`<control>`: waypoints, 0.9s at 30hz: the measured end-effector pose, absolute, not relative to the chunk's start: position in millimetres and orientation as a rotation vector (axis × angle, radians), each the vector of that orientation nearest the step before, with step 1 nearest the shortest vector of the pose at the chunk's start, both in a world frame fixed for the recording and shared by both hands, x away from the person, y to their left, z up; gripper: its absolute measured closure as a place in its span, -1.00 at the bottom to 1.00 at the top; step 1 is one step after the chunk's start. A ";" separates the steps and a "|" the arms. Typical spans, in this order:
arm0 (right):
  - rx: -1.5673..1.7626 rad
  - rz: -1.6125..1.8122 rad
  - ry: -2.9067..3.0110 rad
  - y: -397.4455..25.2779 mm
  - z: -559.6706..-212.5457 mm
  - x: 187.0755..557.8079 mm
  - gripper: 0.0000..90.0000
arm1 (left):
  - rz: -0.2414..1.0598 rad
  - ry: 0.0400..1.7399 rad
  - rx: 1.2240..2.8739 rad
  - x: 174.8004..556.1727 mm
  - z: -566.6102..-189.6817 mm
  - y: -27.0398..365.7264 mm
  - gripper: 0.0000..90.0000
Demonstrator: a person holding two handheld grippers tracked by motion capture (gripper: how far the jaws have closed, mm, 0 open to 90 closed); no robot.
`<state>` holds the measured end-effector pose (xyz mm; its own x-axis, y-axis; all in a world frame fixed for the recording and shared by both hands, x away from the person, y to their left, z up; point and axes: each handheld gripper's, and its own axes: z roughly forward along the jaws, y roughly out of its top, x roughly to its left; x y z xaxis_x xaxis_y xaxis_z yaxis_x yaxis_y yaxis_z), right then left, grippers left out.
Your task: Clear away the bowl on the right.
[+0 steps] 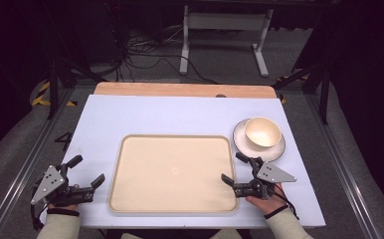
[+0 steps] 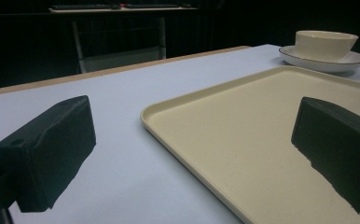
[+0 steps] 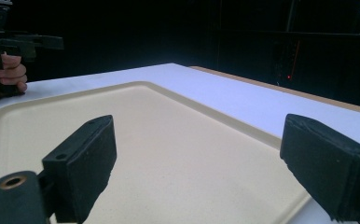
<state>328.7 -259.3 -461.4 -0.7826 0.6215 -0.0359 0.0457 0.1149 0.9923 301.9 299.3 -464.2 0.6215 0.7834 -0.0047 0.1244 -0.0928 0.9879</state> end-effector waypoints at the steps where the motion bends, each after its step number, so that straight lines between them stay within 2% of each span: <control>1: 0.647 1.711 1.951 -259.4 -461.4 328.7 -0.75 | 0.657 0.774 1.594 301.9 -464.2 299.3 -1.00; 13: 0.666 1.707 1.951 -259.6 -461.0 329.8 -0.74 | 0.660 0.771 1.597 301.6 -464.2 299.0 -1.00; 25: 0.694 1.741 1.923 -258.8 -446.6 328.0 -0.64 | 0.660 0.770 1.602 301.4 -464.4 298.8 -1.00; 27: 0.700 1.750 1.917 -258.9 -442.1 327.8 -0.58 | 0.661 0.771 1.602 301.4 -464.4 298.8 -1.00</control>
<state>327.8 -258.9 -442.1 -0.7703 0.6376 0.0097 0.0674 0.0663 0.9955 301.4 298.8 -464.4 0.6213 0.7835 0.0032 0.1233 -0.1019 0.9871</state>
